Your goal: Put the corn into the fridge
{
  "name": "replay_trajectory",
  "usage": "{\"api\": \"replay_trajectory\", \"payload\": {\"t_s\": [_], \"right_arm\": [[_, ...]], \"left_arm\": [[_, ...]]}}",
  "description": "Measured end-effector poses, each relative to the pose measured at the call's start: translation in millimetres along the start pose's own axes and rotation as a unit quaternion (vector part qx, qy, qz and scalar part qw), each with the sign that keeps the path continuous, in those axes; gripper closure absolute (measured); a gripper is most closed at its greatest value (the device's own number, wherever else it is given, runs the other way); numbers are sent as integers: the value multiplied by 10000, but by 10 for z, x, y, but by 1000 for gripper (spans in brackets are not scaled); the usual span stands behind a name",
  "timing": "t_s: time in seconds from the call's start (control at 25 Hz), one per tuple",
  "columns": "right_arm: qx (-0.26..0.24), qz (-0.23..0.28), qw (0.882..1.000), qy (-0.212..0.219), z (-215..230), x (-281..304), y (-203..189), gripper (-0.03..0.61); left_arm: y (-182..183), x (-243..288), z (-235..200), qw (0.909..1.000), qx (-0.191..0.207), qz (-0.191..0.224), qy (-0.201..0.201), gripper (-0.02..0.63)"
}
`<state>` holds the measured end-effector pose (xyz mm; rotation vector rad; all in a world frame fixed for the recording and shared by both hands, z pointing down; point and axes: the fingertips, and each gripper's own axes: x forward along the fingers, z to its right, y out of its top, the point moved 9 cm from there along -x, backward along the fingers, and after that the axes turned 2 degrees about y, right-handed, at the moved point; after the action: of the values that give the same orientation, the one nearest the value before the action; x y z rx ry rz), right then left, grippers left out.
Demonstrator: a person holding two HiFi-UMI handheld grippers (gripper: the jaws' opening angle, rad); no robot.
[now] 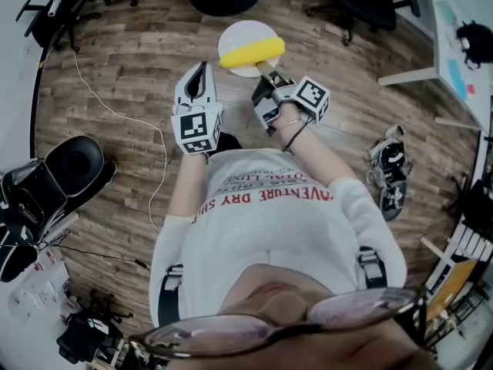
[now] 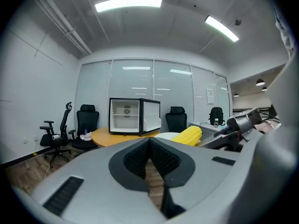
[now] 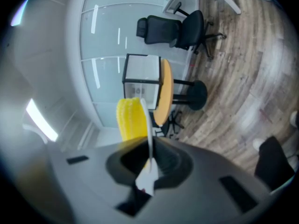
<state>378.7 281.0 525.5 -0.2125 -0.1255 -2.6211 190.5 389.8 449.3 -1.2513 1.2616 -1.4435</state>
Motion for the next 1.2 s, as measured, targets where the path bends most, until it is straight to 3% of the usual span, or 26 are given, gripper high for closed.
{"api": "replay_trajectory", "payload": {"t_s": [0.56, 0.88, 1.2], "right_arm": [[160, 438, 9989, -52, -365, 1562, -480, 540], [91, 446, 9989, -98, -352, 1855, -460, 540], [119, 1, 9998, -168, -388, 2680, -161, 538]], "left_arm": [[268, 737, -1710, 9991, 117, -43, -399, 589], [212, 836, -1943, 9994, 127, -80, -313, 589], [228, 1459, -2287, 10000, 4, -41, 29, 589]]}}
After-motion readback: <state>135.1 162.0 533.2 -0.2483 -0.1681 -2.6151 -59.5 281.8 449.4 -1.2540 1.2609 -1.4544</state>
